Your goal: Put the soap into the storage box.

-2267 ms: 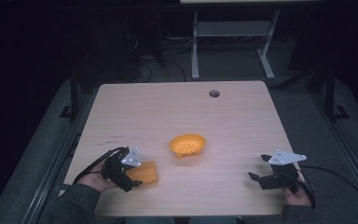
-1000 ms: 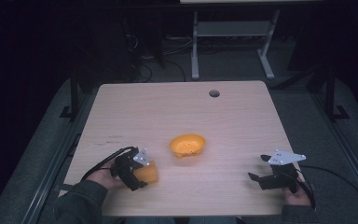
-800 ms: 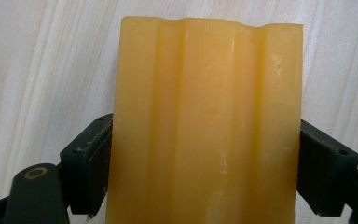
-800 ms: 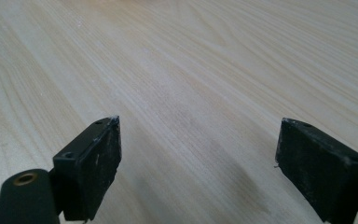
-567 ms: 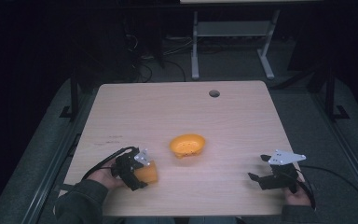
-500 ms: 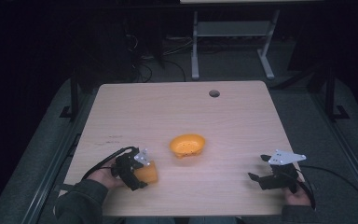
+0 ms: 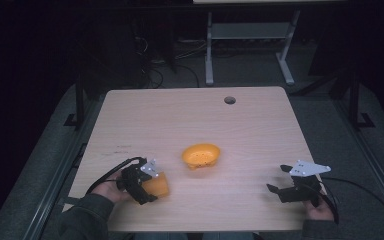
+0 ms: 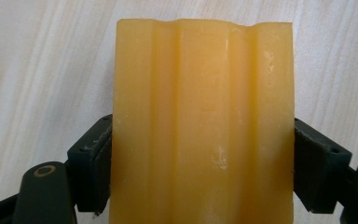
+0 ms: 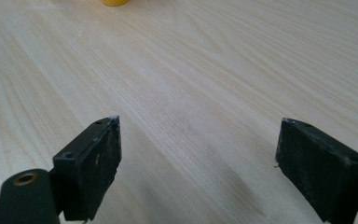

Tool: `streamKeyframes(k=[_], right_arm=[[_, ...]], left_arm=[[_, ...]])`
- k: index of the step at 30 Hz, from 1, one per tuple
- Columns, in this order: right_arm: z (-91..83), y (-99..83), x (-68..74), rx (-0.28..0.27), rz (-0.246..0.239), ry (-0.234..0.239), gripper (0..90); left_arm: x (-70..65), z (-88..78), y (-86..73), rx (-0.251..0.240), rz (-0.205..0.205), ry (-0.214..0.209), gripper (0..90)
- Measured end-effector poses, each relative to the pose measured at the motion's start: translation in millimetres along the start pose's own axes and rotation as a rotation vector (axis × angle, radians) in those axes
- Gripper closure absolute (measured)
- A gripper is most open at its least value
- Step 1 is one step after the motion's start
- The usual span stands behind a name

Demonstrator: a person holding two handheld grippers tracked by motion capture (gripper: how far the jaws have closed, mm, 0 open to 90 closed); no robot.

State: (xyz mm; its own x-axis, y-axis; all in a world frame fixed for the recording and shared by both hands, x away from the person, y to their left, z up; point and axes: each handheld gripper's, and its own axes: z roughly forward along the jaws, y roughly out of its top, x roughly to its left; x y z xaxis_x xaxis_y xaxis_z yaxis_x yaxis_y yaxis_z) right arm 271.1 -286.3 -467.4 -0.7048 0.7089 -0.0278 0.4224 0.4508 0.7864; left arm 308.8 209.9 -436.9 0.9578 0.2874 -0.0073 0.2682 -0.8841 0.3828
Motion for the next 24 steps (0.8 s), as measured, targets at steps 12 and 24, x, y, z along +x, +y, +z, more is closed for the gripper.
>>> streamKeyframes(k=[12, 24], right_arm=[[-0.3, 1.0, 0.7, -0.008, -0.001, 0.002, 13.7], [0.0, 0.6, 0.6, -0.014, 0.004, 0.008, 13.7]], left_arm=[[1.4, -14.5, 3.3, -0.010, 0.010, 0.024, 20.6], [6.8, -29.5, 14.3, -0.013, 0.026, 0.049, 20.6]])
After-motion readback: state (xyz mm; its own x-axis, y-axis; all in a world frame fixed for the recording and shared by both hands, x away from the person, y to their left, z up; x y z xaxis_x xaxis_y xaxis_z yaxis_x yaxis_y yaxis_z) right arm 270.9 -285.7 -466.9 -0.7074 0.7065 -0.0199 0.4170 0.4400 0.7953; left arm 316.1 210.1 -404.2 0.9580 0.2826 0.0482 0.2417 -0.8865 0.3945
